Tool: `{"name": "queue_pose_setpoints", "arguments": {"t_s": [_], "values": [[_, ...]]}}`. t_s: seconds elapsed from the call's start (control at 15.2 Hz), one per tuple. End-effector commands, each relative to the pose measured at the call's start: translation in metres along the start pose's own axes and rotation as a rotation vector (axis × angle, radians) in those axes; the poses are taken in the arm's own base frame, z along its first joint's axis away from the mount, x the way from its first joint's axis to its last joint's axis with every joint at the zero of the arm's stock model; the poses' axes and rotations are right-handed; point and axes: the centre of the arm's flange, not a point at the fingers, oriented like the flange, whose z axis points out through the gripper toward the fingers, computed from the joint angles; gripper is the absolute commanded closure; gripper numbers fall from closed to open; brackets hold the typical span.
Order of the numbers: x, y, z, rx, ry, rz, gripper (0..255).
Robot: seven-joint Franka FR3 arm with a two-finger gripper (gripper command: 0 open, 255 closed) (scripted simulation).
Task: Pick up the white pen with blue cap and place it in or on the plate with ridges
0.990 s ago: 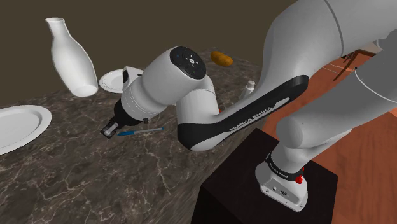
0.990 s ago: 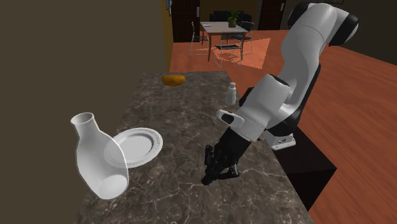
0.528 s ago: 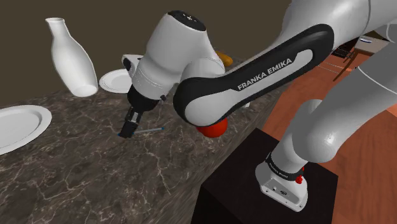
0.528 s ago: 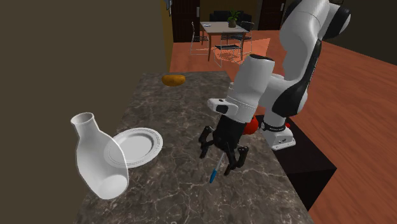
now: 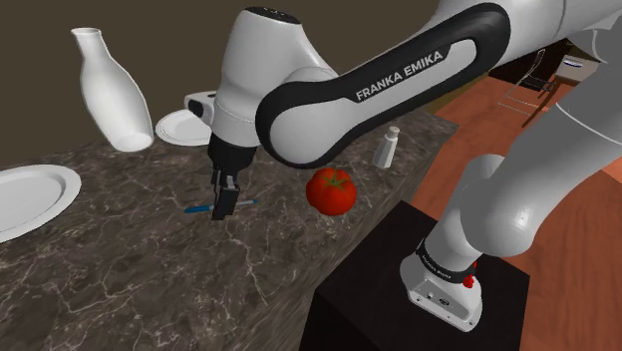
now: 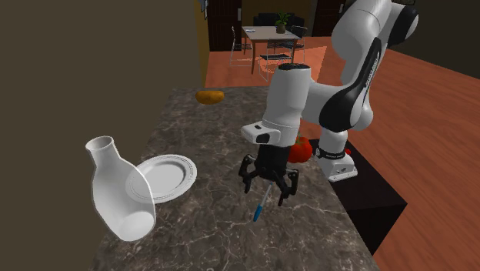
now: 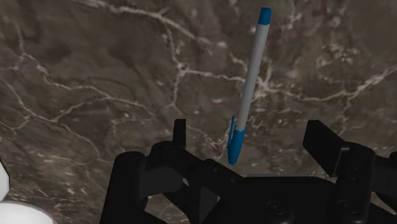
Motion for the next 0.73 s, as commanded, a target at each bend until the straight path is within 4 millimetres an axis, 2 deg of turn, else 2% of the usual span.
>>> {"name": "queue_pose_setpoints", "arguments": {"t_s": [0.0,0.53,0.59,0.66], "values": [[-0.0003,0.0000,0.0110,0.001,0.000,-0.002,0],[-0.0003,0.0000,0.0140,0.001,0.000,-0.002,0],[-0.0003,0.0000,0.0140,0.001,0.000,-0.002,255],[-0.0003,0.0000,0.0140,0.001,0.000,-0.002,255]]}}
